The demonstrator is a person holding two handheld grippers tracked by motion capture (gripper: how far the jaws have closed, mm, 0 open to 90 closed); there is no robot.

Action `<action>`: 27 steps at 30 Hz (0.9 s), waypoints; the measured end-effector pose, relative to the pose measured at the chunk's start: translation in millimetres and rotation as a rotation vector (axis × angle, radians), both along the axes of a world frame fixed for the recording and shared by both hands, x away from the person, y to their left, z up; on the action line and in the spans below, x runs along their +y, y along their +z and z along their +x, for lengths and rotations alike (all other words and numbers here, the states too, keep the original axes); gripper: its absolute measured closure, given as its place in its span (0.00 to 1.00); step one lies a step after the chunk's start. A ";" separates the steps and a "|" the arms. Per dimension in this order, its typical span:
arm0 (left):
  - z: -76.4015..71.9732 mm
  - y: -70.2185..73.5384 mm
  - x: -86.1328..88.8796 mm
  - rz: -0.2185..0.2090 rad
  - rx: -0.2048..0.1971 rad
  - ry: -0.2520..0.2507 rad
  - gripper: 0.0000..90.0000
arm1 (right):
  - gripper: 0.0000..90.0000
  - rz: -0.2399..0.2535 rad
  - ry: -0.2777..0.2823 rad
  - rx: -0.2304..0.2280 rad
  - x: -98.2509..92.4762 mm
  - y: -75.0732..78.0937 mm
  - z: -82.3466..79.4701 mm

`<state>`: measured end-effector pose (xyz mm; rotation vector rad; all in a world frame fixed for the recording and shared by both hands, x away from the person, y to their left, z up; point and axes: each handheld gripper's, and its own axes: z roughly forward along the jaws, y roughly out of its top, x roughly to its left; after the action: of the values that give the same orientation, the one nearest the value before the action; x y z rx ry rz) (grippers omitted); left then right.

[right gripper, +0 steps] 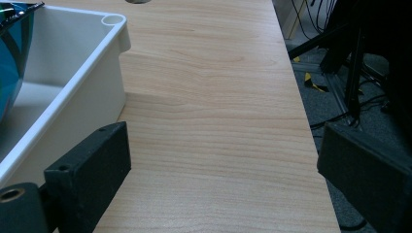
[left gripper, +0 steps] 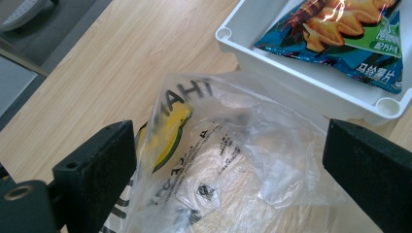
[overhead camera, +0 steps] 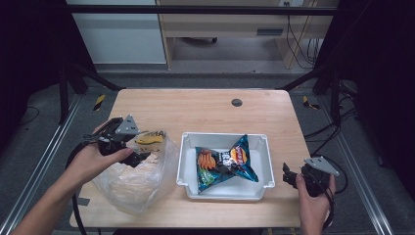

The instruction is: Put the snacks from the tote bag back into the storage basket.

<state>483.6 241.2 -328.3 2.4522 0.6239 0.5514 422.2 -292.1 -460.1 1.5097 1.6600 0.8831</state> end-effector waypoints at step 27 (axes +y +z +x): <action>-1.3 -55.9 28.9 -0.044 0.038 0.075 0.06 | 0.06 -0.009 0.006 0.001 2.1 -0.1 0.6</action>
<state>482.3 270.1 -384.1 2.4109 0.7379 0.5154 422.7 -290.0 -460.3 1.5001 1.6673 0.8769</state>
